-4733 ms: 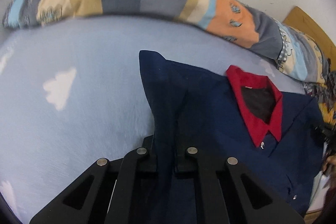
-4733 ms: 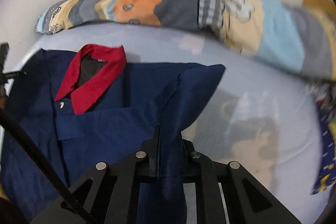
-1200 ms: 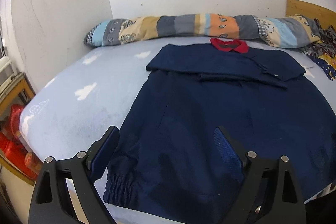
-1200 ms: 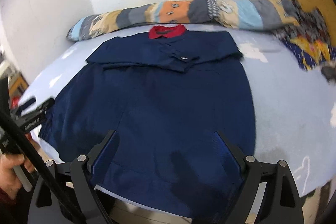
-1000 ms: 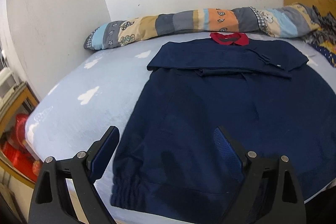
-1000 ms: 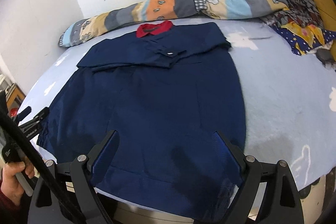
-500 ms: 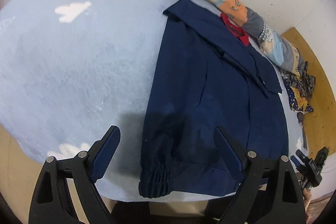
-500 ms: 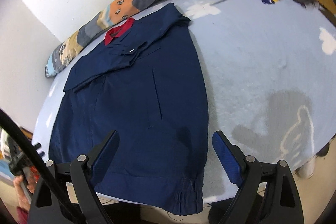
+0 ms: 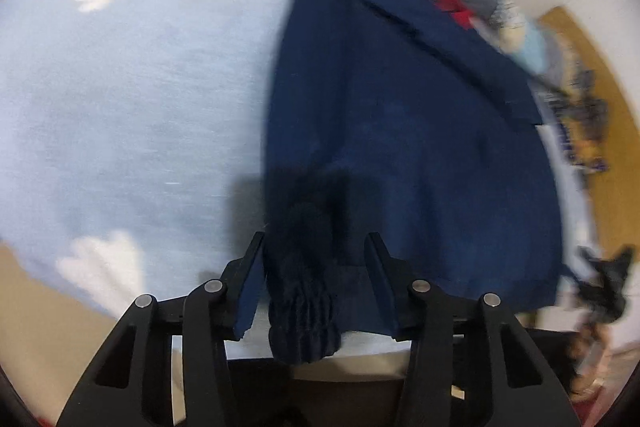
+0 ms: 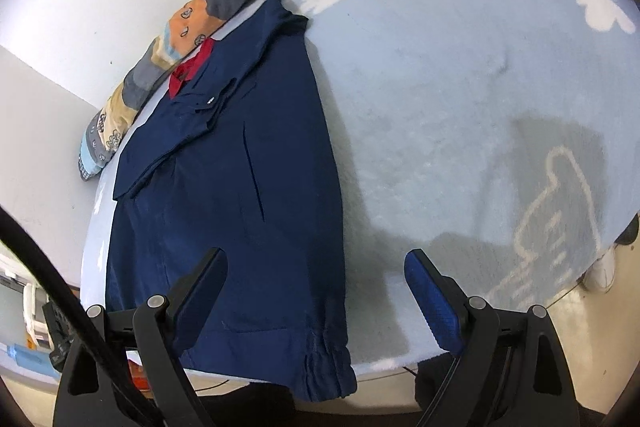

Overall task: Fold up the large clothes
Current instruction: 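Grasp the elastic jacket hem with both grippers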

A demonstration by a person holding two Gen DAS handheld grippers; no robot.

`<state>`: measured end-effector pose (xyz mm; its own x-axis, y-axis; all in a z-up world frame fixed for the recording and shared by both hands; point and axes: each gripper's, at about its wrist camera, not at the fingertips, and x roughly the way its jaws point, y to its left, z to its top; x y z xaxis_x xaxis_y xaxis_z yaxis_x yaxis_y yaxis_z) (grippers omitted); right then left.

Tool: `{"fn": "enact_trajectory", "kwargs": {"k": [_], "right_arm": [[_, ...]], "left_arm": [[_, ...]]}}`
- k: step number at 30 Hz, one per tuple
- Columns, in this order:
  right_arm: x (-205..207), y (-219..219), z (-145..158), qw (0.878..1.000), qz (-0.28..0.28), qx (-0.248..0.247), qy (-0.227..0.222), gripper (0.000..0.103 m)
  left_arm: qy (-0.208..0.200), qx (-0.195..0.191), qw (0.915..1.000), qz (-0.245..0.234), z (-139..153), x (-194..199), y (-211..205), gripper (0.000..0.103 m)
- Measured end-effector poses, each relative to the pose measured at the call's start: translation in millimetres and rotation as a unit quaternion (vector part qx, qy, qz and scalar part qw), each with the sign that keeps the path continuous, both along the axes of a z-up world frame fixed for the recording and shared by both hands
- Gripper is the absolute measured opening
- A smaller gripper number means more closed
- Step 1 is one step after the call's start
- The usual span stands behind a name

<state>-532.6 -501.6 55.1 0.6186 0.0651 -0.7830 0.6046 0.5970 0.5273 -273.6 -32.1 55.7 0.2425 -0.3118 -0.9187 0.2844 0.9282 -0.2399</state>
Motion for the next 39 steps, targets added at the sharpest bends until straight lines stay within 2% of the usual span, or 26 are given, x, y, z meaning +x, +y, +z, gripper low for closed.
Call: {"fn": "enact_trajectory", "kwargs": {"k": [2,3,6,9,10,11,13,14,15,16,17,18,19,20,21,24,26,27,28,29,31,32,33,35,39], "right_arm": [[-2,-1,-4,1.000,0.000,0.008,0.004,0.093],[-2,-2,-6,1.000,0.000,0.014,0.005,0.093],[0,2,-14,0.999,0.011,0.032,0.014,0.093],[5,10,-22,0.998,0.027,0.041,0.030,0.093],[8,16,-26,0.998,0.037,0.048,0.034,0.093],[8,20,-30,0.997,0.046,0.054,0.036,0.093],[10,29,-36,0.995,0.061,0.065,0.042,0.089],[11,36,-41,0.994,0.071,0.070,0.046,0.079],[12,40,-44,0.993,0.076,0.070,0.050,0.058],[13,45,-46,0.992,0.085,0.069,0.055,0.046],[16,51,-48,0.992,0.096,0.059,0.064,0.035],[15,53,-47,0.992,0.097,0.049,0.066,0.030],[16,55,-45,0.992,0.101,0.043,0.064,0.027],[15,56,-41,0.992,0.105,0.042,0.056,0.021],[15,57,-38,0.992,0.105,0.038,0.050,0.020],[14,60,-36,0.992,0.109,0.023,0.053,0.020],[16,58,-43,0.992,0.103,0.024,0.068,0.020],[17,58,-44,0.992,0.105,0.026,0.068,0.024],[19,59,-45,0.991,0.107,0.029,0.068,0.026],[23,61,-45,0.991,0.109,0.028,0.068,0.030],[26,63,-48,0.991,0.109,0.025,0.071,0.034],[27,65,-46,0.991,0.113,0.020,0.069,0.023],[28,68,-43,0.991,0.119,0.013,0.064,0.017],[23,69,-27,0.992,0.123,0.002,0.037,0.015],[16,68,4,0.992,0.126,-0.007,-0.018,0.013]], "left_arm": [[0.019,0.017,0.9994,0.022,-8,7,5,0.049],[0.033,0.005,0.9992,0.022,-10,8,8,0.050],[0.035,-0.011,0.9993,-0.009,-9,1,-1,0.050],[0.026,-0.001,0.9983,-0.052,-7,-10,-17,0.049],[0.030,-0.003,0.9978,-0.060,-8,-12,-20,0.034],[0.037,-0.004,0.9974,-0.062,-11,-12,-21,0.029],[0.040,0.003,0.9975,-0.058,-14,-11,-20,0.029],[0.041,0.007,0.9975,-0.058,-16,-12,-21,0.029],[0.042,0.010,0.9975,-0.057,-18,-12,-22,0.029],[0.044,0.015,0.9976,-0.051,-19,-11,-23,0.038],[0.051,0.014,0.9973,-0.050,-21,-11,-25,0.052],[0.057,0.010,0.9970,-0.052,-22,-11,-27,0.053],[0.053,0.013,0.9971,-0.053,-23,-6,-39,0.052],[0.047,0.017,0.9970,-0.059,-23,-8,-42,0.034],[0.043,0.021,0.9969,-0.063,-24,-9,-45,0.026],[0.041,0.017,0.9969,-0.065,-27,-6,-47,0.026],[0.042,0.023,0.9969,-0.061,-29,-4,-46,0.030],[0.047,0.022,0.9971,-0.055,-31,-2,-46,0.030],[0.048,0.023,0.9970,-0.056,-32,-3,-47,0.033],[0.049,0.024,0.9967,-0.060,-32,-4,-50,0.041],[0.044,0.028,0.9967,-0.062,-33,-5,-56,0.039],[0.033,0.040,0.9963,-0.068,-32,-7,-60,0.029],[0.025,0.046,0.9959,-0.074,-30,-10,-63,0.028],[0.011,0.040,0.9964,-0.074,-24,-11,-62,0.025],[-0.031,-0.019,0.9977,-0.057,7,-17,-51,0.024]]}}
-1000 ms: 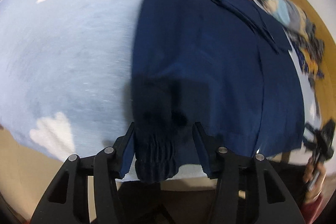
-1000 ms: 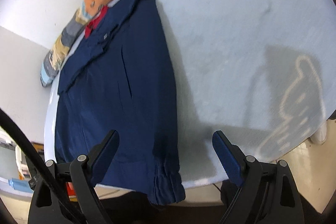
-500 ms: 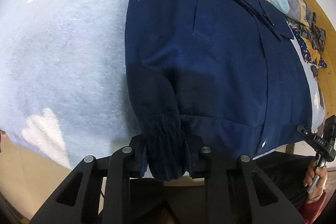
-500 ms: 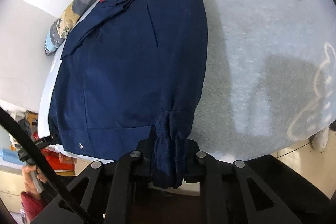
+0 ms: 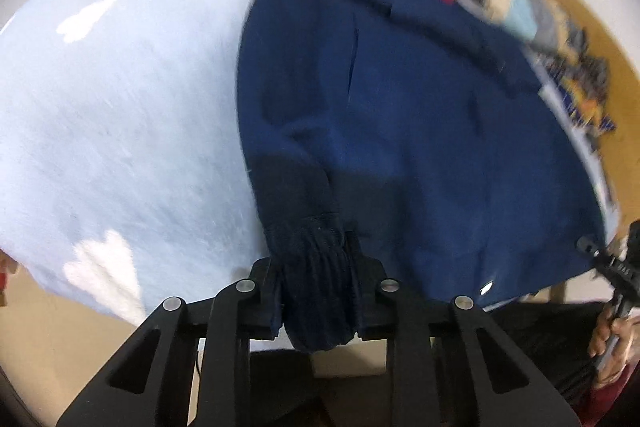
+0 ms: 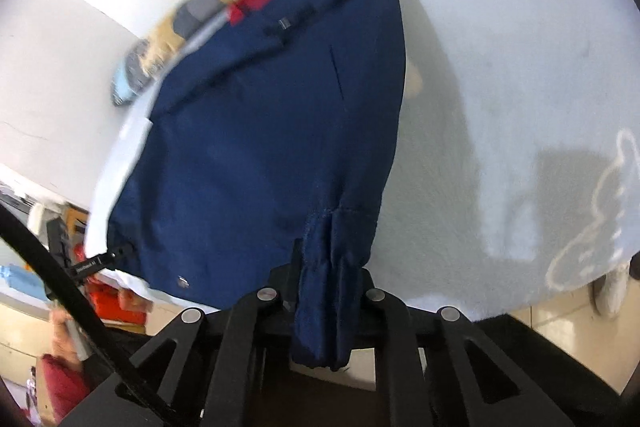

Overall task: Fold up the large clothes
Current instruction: 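Grasp the elastic jacket hem with both grippers, then lift the held hem and fold it toward the red collar with both grippers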

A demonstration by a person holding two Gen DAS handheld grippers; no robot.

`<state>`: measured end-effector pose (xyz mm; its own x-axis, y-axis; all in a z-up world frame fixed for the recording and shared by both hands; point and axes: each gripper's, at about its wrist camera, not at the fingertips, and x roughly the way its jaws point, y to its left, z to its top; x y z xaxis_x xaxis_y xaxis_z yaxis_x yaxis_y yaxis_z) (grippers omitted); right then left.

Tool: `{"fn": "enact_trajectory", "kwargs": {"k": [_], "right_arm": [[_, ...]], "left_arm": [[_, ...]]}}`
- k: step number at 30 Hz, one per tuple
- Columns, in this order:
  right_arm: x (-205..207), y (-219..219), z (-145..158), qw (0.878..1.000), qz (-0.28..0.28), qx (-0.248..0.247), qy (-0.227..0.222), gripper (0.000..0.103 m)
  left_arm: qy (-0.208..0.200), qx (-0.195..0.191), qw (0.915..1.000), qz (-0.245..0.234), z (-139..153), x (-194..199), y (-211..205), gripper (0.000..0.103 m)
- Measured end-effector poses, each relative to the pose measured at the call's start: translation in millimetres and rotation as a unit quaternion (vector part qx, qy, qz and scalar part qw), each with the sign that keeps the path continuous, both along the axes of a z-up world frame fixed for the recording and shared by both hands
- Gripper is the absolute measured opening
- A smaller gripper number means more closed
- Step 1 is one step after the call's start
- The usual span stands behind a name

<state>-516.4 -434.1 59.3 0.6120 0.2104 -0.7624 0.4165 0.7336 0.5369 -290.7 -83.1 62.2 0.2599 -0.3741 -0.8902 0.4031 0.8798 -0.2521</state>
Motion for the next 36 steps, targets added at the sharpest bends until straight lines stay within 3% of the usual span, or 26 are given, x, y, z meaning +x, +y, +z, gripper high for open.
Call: {"fn": "enact_trajectory", "kwargs": {"k": [2,6,13,19,25,31,36], "right_arm": [[-1,-3,15,1.000,0.002,0.003,-0.031,0.013],[5,-8,52,0.995,0.011,-0.001,-0.096,0.013],[40,-30,113,0.987,0.016,-0.023,-0.161,0.013],[75,-57,145,0.983,0.010,-0.041,-0.179,0.013],[135,-95,164,0.982,0.004,-0.063,-0.180,0.013],[210,-146,161,0.983,-0.005,-0.077,-0.167,0.013],[300,-200,132,0.989,-0.022,-0.066,-0.131,0.013]], "left_arm": [[-0.022,-0.052,0.9984,0.008,20,1,5,0.021],[-0.073,-0.097,0.9925,0.012,60,7,10,0.018],[-0.129,-0.123,0.9837,0.022,96,36,11,0.017],[-0.153,-0.121,0.9805,0.027,119,74,3,0.016],[-0.165,-0.106,0.9803,0.024,145,133,-33,0.016],[-0.158,-0.076,0.9842,0.021,148,223,-86,0.016],[-0.136,-0.047,0.9895,0.017,126,307,-135,0.016]]}}
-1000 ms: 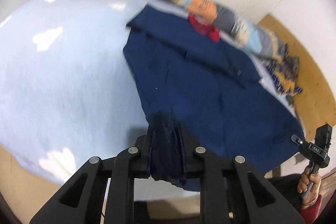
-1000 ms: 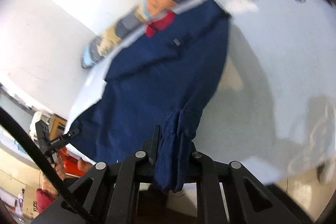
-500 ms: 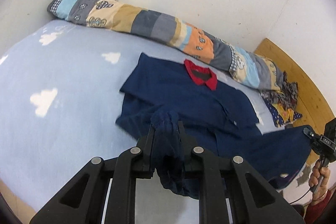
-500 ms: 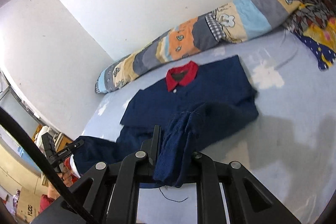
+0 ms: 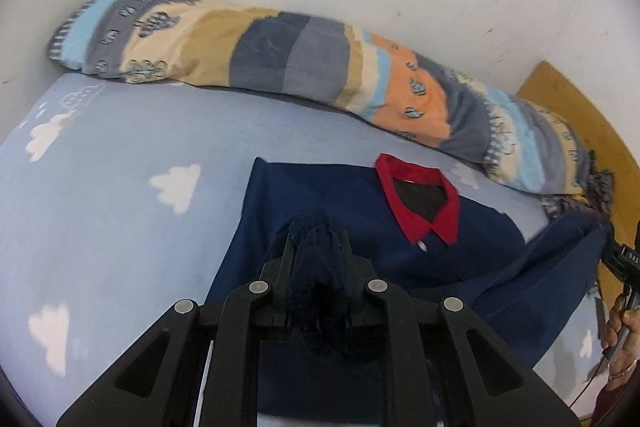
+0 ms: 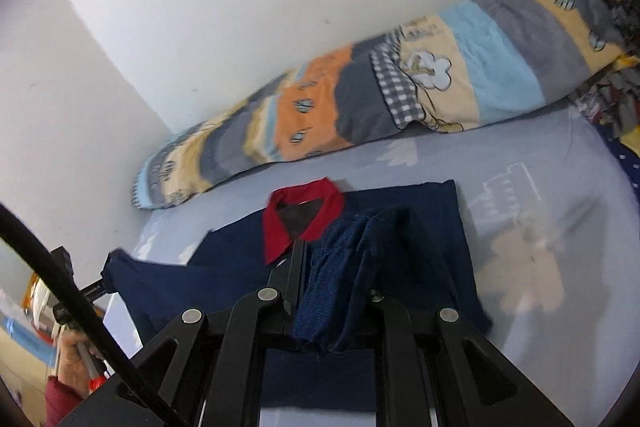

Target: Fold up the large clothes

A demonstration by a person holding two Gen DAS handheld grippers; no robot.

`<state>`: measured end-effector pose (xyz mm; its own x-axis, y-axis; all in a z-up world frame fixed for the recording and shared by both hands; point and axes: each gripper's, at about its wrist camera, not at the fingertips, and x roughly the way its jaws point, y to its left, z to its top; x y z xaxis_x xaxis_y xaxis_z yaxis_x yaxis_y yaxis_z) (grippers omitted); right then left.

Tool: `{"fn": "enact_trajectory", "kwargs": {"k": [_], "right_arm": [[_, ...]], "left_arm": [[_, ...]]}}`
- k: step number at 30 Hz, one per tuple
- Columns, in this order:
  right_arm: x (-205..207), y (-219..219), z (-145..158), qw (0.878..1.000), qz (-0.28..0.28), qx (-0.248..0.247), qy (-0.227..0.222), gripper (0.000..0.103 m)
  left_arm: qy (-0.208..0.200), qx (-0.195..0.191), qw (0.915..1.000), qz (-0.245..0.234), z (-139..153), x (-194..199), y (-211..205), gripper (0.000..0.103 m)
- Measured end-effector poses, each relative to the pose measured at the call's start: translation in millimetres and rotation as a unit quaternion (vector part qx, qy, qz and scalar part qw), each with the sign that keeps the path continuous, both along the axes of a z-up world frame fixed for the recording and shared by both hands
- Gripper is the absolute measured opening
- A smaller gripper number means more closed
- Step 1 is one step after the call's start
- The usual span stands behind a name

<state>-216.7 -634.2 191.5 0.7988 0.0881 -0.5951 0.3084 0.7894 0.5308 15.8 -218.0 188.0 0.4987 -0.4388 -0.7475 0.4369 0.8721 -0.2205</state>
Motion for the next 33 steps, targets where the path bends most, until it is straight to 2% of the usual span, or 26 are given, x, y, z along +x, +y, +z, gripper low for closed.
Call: {"fn": "enact_trajectory", "kwargs": {"k": [4,7,8,9,10,12,14,16,19,21,22,24,27,30,31,32,33], "right_arm": [[63,-41,-45,0.998,-0.028,0.034,0.038,0.013],[100,-67,-92,0.994,-0.058,0.067,0.071,0.014],[109,-75,-108,0.991,-0.066,0.088,0.078,0.023],[117,-82,-125,0.988,-0.067,0.114,0.085,0.038],[123,-92,-142,0.981,-0.071,0.156,0.087,0.043],[123,-101,-153,0.975,-0.077,0.196,0.068,0.047],[122,-111,-156,0.970,-0.069,0.229,0.049,0.052],[115,-120,-154,0.965,-0.073,0.251,0.025,0.055],[107,-125,-142,0.963,-0.077,0.260,0.005,0.058],[106,-121,-130,0.968,-0.077,0.237,-0.001,0.064],[105,-116,-118,0.976,-0.078,0.203,-0.008,0.067],[103,-112,-102,0.983,-0.081,0.164,-0.025,0.077],[105,-106,-92,0.989,-0.083,0.118,-0.014,0.079],[123,-80,-95,0.998,-0.037,0.044,0.032,0.078],[127,-72,-98,0.999,-0.020,0.025,0.040,0.077],[135,-59,-103,0.998,-0.003,-0.001,0.058,0.073],[141,-54,-108,0.998,0.004,-0.012,0.069,0.064]], "left_arm": [[0.047,0.027,0.9983,0.021,-45,79,-33,0.016],[0.085,0.046,0.9931,0.067,-84,121,-42,0.032],[0.101,0.051,0.9906,0.078,-95,132,-42,0.036],[0.120,0.045,0.9879,0.087,-107,141,-41,0.041],[0.129,0.032,0.9869,0.092,-113,145,-38,0.042],[0.130,0.007,0.9863,0.101,-115,149,-32,0.047],[0.110,-0.013,0.9894,0.095,-110,150,-24,0.066],[0.077,-0.015,0.9908,0.110,-100,151,-15,0.074],[0.066,-0.047,0.9883,0.129,-85,155,5,0.075],[0.064,-0.052,0.9883,0.129,-80,155,8,0.075],[0.060,-0.046,0.9898,0.121,-77,153,8,0.075],[0.050,-0.037,0.9927,0.103,-75,147,3,0.075],[0.032,-0.031,0.9975,0.054,-73,129,-19,0.075],[0.018,-0.017,0.9997,-0.007,-78,109,-44,0.075],[0.010,0.001,0.9994,-0.033,-84,103,-58,0.075],[0.004,0.014,0.9988,-0.047,-89,99,-66,0.075],[0.000,0.029,0.9979,-0.058,-95,98,-74,0.075]]}}
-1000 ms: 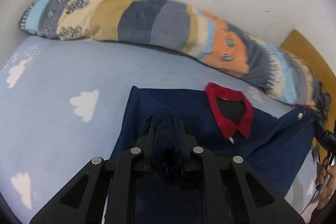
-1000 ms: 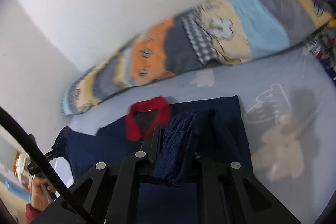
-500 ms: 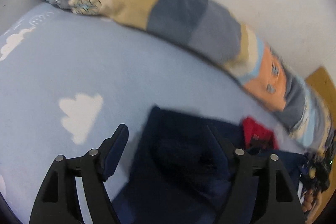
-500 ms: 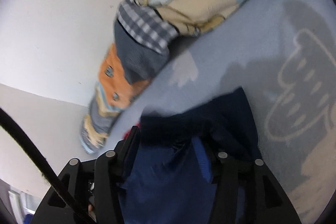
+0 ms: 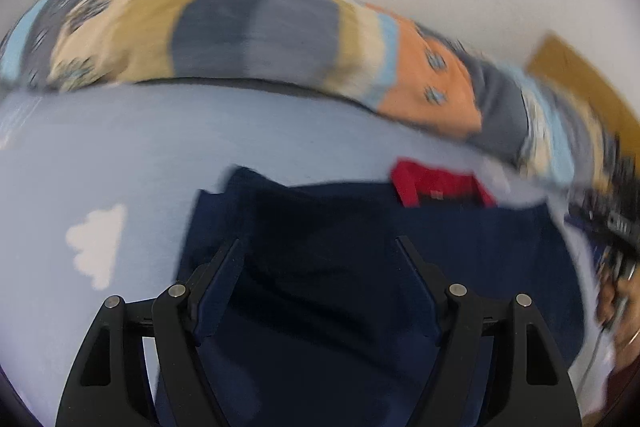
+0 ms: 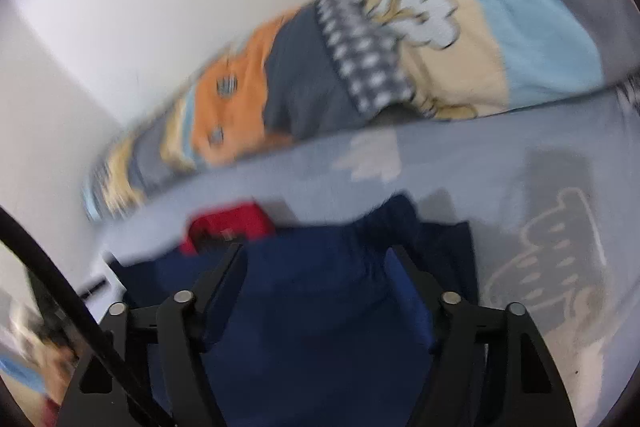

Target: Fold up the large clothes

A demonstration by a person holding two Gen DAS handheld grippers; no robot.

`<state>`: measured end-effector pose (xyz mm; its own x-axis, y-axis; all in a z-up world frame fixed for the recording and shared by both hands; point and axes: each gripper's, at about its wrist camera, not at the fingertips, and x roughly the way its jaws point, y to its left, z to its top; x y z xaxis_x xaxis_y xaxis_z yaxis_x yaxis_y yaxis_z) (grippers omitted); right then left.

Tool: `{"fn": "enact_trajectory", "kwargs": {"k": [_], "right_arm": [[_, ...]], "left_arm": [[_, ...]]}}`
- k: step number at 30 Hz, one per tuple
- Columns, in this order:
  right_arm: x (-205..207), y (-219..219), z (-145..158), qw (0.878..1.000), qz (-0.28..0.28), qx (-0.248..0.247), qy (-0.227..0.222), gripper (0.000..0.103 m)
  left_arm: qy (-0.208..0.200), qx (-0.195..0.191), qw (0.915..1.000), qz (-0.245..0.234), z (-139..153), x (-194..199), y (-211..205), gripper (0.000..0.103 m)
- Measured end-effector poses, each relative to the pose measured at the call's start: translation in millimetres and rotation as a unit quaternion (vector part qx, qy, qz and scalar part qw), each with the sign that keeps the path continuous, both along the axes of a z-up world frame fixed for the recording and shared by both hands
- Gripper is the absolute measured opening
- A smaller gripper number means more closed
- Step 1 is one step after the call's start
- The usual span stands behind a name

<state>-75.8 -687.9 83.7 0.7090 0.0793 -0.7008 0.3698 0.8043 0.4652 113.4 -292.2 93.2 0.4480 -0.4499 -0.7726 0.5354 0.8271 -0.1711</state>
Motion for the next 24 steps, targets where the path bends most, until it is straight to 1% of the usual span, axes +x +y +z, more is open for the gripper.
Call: {"fn": "enact_trajectory", "kwargs": {"k": [1,2,3,4,5,6,7,8,9,10,11,13,14,15,16,18,19,20,21,22,23,24], "right_arm": [[3,5,-8,1.000,0.013,0.000,0.008,0.060],[12,9,-20,0.999,0.027,0.009,0.018,0.054],[15,9,-27,0.999,0.031,0.009,0.029,0.051],[20,9,-33,0.999,0.031,0.005,0.037,0.049],[25,6,-41,0.998,0.024,-0.009,0.052,0.046],[30,2,-48,0.998,0.017,-0.012,0.062,0.042],[34,-4,-58,0.997,0.010,-0.003,0.071,0.039],[36,-9,-65,0.997,0.004,-0.001,0.078,0.026],[37,-13,-69,0.996,-0.004,-0.005,0.086,0.013],[38,-17,-72,0.996,-0.010,-0.007,0.092,0.011],[37,-21,-72,0.996,-0.014,-0.001,0.086,0.011],[31,-21,-66,0.997,-0.016,-0.002,0.078,0.013],[25,-16,-57,0.997,-0.014,-0.022,0.072,0.015],[18,-8,-46,0.997,-0.005,-0.044,0.063,0.018],[9,4,-34,0.997,0.012,-0.061,0.052,0.020],[-8,25,-21,0.995,0.038,-0.085,0.046,0.033],[-17,35,-19,0.993,0.049,-0.093,0.049,0.035],[-32,49,-18,0.991,0.072,-0.095,0.053,0.036],[-36,55,-20,0.990,0.081,-0.097,0.059,0.036],[-42,62,-26,0.988,0.088,-0.100,0.075,0.037],[-49,65,-39,0.986,0.092,-0.097,0.098,0.036],[-51,64,-48,0.985,0.093,-0.093,0.113,0.037]], "left_arm": [[-0.001,0.025,0.9997,-0.004,-9,4,-9,0.075],[-0.004,0.040,0.9992,0.003,-15,10,-14,0.075],[-0.004,0.049,0.9987,0.012,-19,17,-16,0.075],[0.001,0.055,0.9980,0.031,-25,31,-18,0.075],[0.011,0.053,0.9976,0.043,-31,43,-19,0.075],[0.027,0.050,0.9969,0.055,-38,57,-20,0.075],[0.037,0.052,0.9960,0.063,-45,64,-23,0.075],[0.036,0.067,0.9946,0.071,-50,71,-26,0.075],[0.021,0.094,0.9918,0.084,-54,75,-30,0.075],[0.012,0.126,0.9864,0.104,-60,79,-32,0.076],[0.026,0.123,0.9864,0.106,-64,81,-30,0.076],[0.039,0.080,0.9911,0.100,-58,74,-19,0.076],[0.039,0.070,0.9920,0.097,-52,67,-13,0.076],[0.032,0.052,0.9938,0.093,-43,58,-6,0.076],[0.022,0.047,0.9954,0.081,-33,44,2,0.077],[0.030,0.056,0.9961,0.061,-23,20,12,0.077],[0.034,0.048,0.9975,0.038,-19,5,17,0.077],[0.034,0.054,0.9979,0.011,-17,-15,21,0.078],[0.033,0.063,0.9975,0.003,-18,-24,23,0.079],[0.034,0.083,0.9959,-0.009,-26,-36,25,0.081],[0.038,0.099,0.9943,-0.014,-35,-41,25,0.081],[0.046,0.118,0.9918,-0.014,-47,-42,26,0.081]]}}
